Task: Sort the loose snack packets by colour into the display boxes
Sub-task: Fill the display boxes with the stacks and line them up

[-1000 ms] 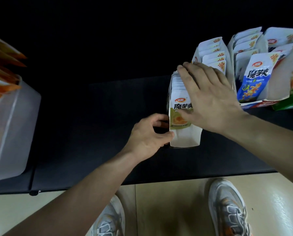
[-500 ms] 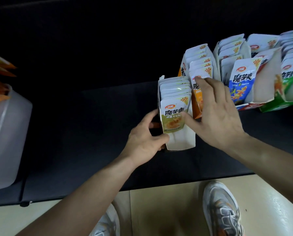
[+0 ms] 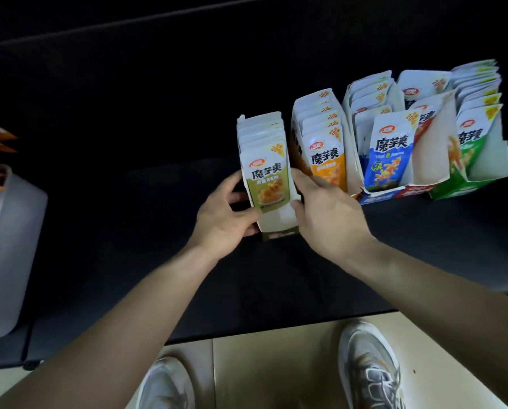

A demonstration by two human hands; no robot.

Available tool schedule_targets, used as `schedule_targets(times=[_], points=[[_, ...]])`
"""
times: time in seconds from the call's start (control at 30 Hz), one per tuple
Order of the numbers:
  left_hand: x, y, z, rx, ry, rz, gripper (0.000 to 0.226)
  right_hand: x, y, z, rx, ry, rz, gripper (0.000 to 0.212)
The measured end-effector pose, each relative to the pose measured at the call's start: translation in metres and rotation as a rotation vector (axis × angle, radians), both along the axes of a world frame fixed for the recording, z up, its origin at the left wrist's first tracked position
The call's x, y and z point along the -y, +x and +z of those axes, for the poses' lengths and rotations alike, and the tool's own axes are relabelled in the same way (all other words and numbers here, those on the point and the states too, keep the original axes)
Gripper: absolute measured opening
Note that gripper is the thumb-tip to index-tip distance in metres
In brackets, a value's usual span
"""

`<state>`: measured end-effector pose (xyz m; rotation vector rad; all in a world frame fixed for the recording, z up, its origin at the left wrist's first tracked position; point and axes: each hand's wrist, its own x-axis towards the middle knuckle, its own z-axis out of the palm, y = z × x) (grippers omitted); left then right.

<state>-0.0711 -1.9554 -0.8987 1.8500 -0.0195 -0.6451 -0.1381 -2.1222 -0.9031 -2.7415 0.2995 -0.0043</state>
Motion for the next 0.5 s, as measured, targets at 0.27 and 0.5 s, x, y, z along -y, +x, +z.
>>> schedule_targets(times=[0.27,0.5], points=[[-0.001,0.024,-0.003,0.145,0.138,0.037,0.068,0.013,0.014,0.008,0.084,0.000,0.021,0.054],[-0.001,0.018,0.016,0.501,0.304,0.078,0.069,0.037,-0.028,-0.014,-0.007,-0.144,0.007,0.038]])
